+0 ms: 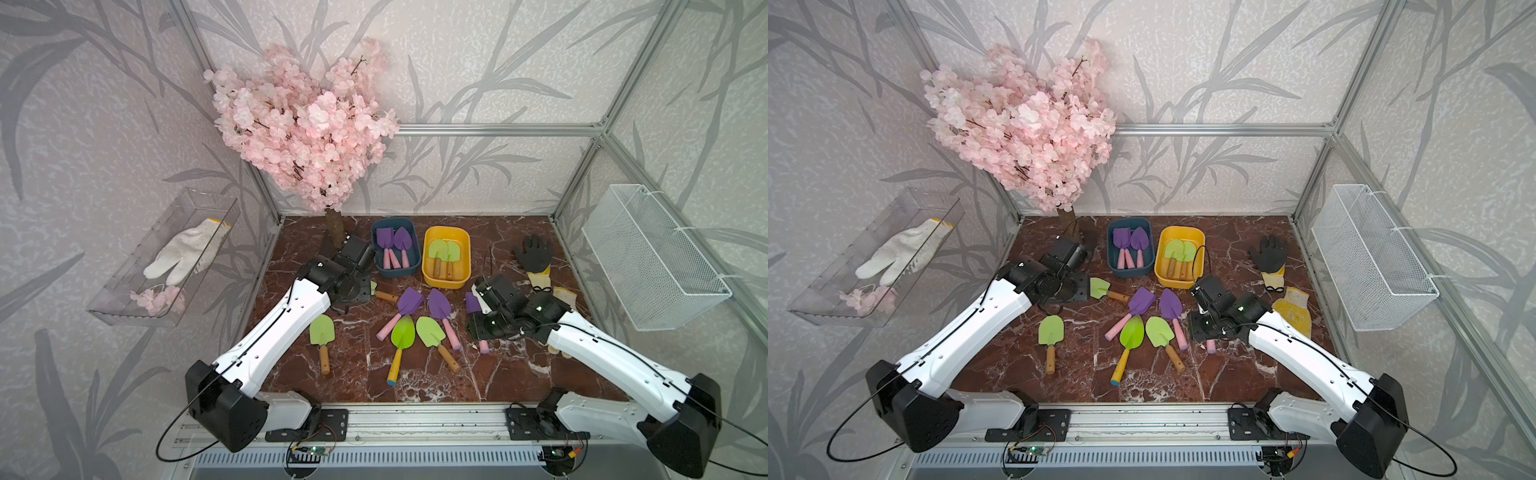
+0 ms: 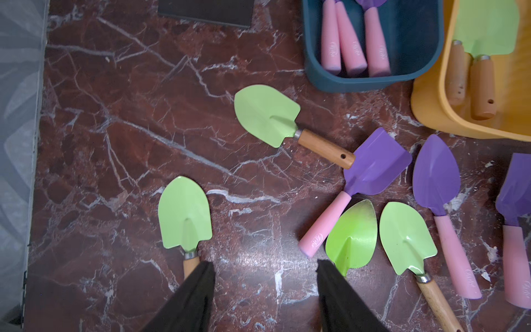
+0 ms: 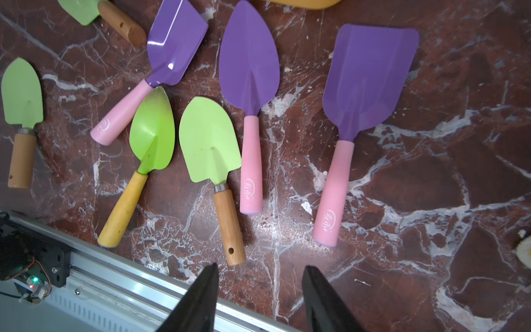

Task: Sort the small shovels by color and place them into the storage box
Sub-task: Pick up the shovel from the center of the board.

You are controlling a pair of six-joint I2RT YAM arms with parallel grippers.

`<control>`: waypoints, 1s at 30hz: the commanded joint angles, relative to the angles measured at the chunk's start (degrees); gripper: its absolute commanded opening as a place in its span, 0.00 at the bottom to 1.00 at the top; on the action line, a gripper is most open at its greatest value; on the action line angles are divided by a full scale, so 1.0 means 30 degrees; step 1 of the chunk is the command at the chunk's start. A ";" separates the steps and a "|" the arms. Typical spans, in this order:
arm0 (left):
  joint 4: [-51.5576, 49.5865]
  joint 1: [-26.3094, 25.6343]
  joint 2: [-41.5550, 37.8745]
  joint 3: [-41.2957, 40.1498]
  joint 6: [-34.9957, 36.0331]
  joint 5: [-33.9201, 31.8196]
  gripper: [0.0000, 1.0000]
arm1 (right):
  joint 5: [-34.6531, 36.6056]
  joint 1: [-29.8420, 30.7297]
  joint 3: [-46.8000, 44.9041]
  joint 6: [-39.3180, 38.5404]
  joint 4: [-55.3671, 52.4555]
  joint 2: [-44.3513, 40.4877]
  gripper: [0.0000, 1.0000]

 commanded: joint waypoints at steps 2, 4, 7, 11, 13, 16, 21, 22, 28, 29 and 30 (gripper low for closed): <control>-0.0628 0.0280 -0.1628 -0.1153 -0.1776 -0.1045 0.61 | 0.0063 0.1167 -0.0545 0.1775 -0.0646 0.0148 0.52; -0.0820 0.0353 -0.2133 -0.1615 -0.2296 -0.1129 0.61 | -0.0112 0.1692 -0.0865 0.2477 -0.0159 0.0149 0.52; -0.0851 0.0406 -0.2791 -0.2336 -0.2708 -0.0807 0.61 | -0.0334 0.2560 -0.1182 0.2938 0.0122 0.0813 0.52; -0.1061 0.0423 -0.3469 -0.3117 -0.3142 -0.0476 0.62 | -0.0915 0.3232 -0.1879 0.3369 0.0508 0.1538 0.52; -0.1189 0.0413 -0.3786 -0.3412 -0.3190 -0.0491 0.62 | -0.1231 0.3507 -0.2380 0.3704 0.0960 0.1585 0.52; -0.1415 0.0441 -0.4020 -0.3622 -0.3219 -0.0535 0.62 | -0.1592 0.3775 -0.2932 0.4009 0.1432 0.1784 0.52; -0.1395 0.0436 -0.4042 -0.3862 -0.3362 -0.0441 0.62 | -0.1923 0.3860 -0.3120 0.3875 0.1973 0.2549 0.56; -0.1367 0.0437 -0.4046 -0.3893 -0.3420 -0.0368 0.62 | -0.1987 0.3871 -0.3121 0.3815 0.2086 0.2724 0.57; -0.1079 0.0461 -0.4157 -0.4179 -0.3631 0.0046 0.63 | -0.1929 0.3860 -0.2743 0.3046 0.2386 0.3712 0.59; -0.1077 0.0440 -0.4172 -0.4215 -0.3630 0.0112 0.63 | -0.1932 0.3860 -0.2689 0.2989 0.2438 0.3884 0.59; -0.1100 0.0437 -0.4131 -0.4215 -0.3586 0.0086 0.63 | -0.1907 0.3846 -0.2632 0.2886 0.2448 0.4037 0.59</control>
